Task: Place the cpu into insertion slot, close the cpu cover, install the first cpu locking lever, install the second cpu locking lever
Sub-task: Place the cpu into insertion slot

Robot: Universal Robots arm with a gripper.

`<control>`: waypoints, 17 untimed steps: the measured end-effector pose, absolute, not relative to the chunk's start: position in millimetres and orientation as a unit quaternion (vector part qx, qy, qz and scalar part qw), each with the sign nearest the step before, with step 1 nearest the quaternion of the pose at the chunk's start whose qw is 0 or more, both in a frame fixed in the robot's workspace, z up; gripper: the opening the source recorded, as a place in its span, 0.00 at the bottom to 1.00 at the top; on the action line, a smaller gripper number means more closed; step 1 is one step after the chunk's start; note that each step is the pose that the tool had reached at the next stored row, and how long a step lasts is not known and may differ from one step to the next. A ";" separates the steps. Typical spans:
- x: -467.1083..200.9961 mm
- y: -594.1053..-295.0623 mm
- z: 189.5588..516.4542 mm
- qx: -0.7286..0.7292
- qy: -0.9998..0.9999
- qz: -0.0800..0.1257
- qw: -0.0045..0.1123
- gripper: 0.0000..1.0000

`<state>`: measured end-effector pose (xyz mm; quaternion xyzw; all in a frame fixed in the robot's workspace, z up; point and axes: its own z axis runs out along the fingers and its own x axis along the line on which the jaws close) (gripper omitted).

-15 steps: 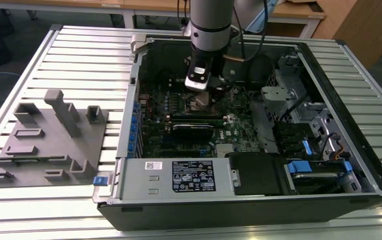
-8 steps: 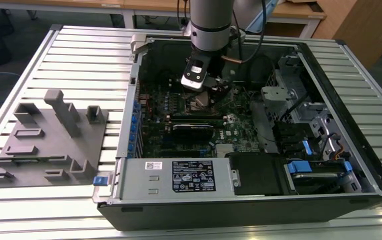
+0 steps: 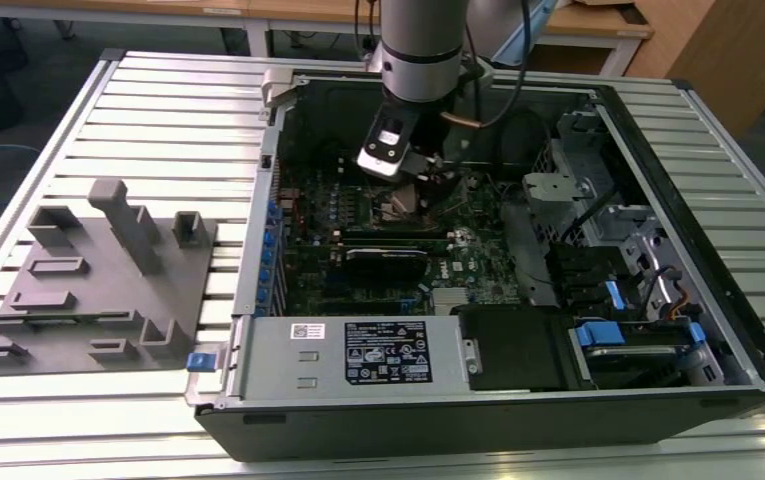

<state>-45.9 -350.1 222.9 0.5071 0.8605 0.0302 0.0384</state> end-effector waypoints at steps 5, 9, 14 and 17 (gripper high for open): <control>-45.8 -350.1 222.8 0.542 0.839 0.029 0.040 0.54; -45.9 -350.1 222.9 0.568 0.821 0.027 0.040 0.54; -45.9 -350.2 222.9 0.598 0.800 0.026 0.041 0.54; -45.9 -350.2 222.9 0.613 0.788 0.025 0.042 0.54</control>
